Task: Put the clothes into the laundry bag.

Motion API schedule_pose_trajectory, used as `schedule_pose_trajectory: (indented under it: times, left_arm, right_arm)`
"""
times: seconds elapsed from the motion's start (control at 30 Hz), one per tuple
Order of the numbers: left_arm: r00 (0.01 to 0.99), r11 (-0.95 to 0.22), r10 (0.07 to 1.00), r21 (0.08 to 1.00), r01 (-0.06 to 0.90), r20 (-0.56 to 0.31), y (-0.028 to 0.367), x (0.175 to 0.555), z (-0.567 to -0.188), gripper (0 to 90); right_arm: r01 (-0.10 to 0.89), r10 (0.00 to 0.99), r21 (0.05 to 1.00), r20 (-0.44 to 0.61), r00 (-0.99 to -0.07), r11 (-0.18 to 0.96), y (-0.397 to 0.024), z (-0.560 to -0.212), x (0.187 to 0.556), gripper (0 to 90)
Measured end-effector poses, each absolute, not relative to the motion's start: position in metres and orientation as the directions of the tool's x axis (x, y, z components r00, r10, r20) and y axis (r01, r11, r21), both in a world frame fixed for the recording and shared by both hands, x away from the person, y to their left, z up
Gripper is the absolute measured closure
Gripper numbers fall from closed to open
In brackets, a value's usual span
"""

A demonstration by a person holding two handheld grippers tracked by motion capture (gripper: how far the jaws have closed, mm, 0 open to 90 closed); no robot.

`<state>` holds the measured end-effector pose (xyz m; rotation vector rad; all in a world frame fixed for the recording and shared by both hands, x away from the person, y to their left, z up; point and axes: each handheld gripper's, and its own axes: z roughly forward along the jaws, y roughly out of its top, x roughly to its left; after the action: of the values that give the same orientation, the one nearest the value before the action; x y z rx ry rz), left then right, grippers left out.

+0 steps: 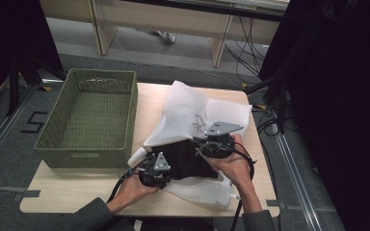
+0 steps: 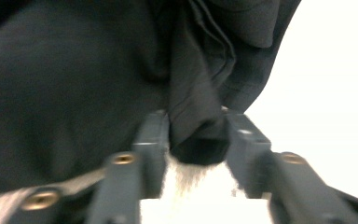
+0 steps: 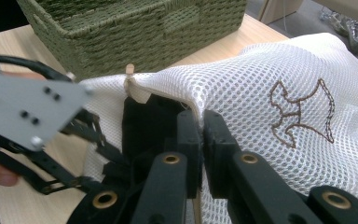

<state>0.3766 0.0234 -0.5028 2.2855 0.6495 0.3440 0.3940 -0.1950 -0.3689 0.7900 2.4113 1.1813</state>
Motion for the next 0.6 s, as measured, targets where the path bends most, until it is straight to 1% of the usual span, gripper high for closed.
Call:
schedule_pose_trajectory:
  times: [0.03, 0.07, 0.1, 0.13, 0.17, 0.2, 0.23, 0.27, 0.3, 0.33, 0.37, 0.4, 0.43, 0.47, 0.53, 0.57, 0.6]
  left_arm:
    - [0.840, -0.612, 0.541, 0.707, 0.355, 0.047, 0.019, 0.380, -0.505, 70.8]
    - [0.841, -0.617, 0.538, 0.708, 0.344, 0.060, 0.016, 0.383, -0.504, 75.3]
    - [0.828, -0.611, 0.556, 0.711, 0.347, 0.074, 0.012, 0.387, -0.502, 79.8]
    - [0.824, -0.613, 0.560, 0.714, 0.339, 0.090, 0.007, 0.393, -0.501, 81.8]
    - [0.830, -0.613, 0.551, 0.717, 0.333, 0.086, 0.003, 0.397, -0.500, 82.7]
    - [0.830, -0.619, 0.547, 0.719, 0.316, 0.106, -0.002, 0.404, -0.499, 83.0]
    - [0.816, -0.608, 0.567, 0.725, 0.323, 0.112, -0.007, 0.410, -0.498, 83.2]
    - [0.811, -0.619, 0.567, 0.725, 0.303, 0.145, -0.010, 0.416, -0.498, 83.4]
    - [0.801, -0.602, 0.584, 0.733, 0.317, 0.133, -0.012, 0.420, -0.500, 83.4]
    - [0.825, -0.669, 0.517, 0.709, 0.223, 0.229, -0.008, 0.430, -0.498, 83.1]
    - [0.824, -0.655, 0.529, 0.715, 0.244, 0.204, -0.007, 0.428, -0.500, 82.3]
    - [0.798, -0.599, 0.588, 0.733, 0.322, 0.130, -0.009, 0.419, -0.502, 80.3]
    - [0.809, -0.606, 0.574, 0.730, 0.317, 0.126, -0.006, 0.416, -0.499, 77.7]
    - [0.810, -0.589, 0.580, 0.729, 0.348, 0.082, -0.004, 0.412, -0.498, 73.2]
    - [0.815, -0.587, 0.575, 0.731, 0.348, 0.074, 0.003, 0.403, -0.493, 60.6]
    - [0.813, -0.584, 0.579, 0.730, 0.354, 0.068, 0.008, 0.399, -0.490, 54.0]
    - [0.811, -0.581, 0.581, 0.730, 0.359, 0.064, 0.014, 0.394, -0.487, 47.6]
  right_arm:
    - [0.325, 0.608, 0.801, -0.059, -0.792, 0.502, -0.195, -0.369, 0.394, 87.4]
    - [0.324, 0.609, 0.802, -0.062, -0.791, 0.502, -0.195, -0.369, 0.394, 87.4]
    - [0.332, 0.611, 0.800, -0.053, -0.790, 0.499, -0.195, -0.368, 0.393, 87.4]
    - [0.330, 0.609, 0.801, -0.054, -0.791, 0.500, -0.195, -0.368, 0.394, 87.4]
    - [0.336, 0.613, 0.800, -0.049, -0.789, 0.497, -0.195, -0.368, 0.394, 87.4]
    - [0.334, 0.612, 0.800, -0.052, -0.789, 0.498, -0.195, -0.368, 0.394, 87.4]
    - [0.333, 0.611, 0.799, -0.054, -0.790, 0.500, -0.195, -0.367, 0.394, 87.4]
    - [0.341, 0.619, 0.799, -0.050, -0.784, 0.495, -0.195, -0.367, 0.393, 87.4]
    - [0.332, 0.618, 0.802, -0.058, -0.784, 0.496, -0.196, -0.367, 0.394, 87.4]
    - [0.330, 0.623, 0.804, -0.063, -0.780, 0.495, -0.197, -0.366, 0.395, 87.4]
    - [0.334, 0.629, 0.807, -0.058, -0.775, 0.487, -0.198, -0.366, 0.395, 87.4]
    - [0.342, 0.630, 0.805, -0.050, -0.775, 0.484, -0.199, -0.366, 0.395, 87.4]
    - [0.339, 0.625, 0.805, -0.049, -0.779, 0.487, -0.200, -0.366, 0.395, 87.4]
    - [0.332, 0.625, 0.809, -0.057, -0.778, 0.486, -0.201, -0.366, 0.395, 87.4]
    - [0.332, 0.625, 0.809, -0.056, -0.778, 0.485, -0.201, -0.366, 0.396, 87.4]
    - [0.351, 0.635, 0.805, -0.041, -0.772, 0.479, -0.200, -0.366, 0.394, 87.3]
    - [0.325, 0.626, 0.810, -0.065, -0.777, 0.488, -0.201, -0.366, 0.394, 87.3]
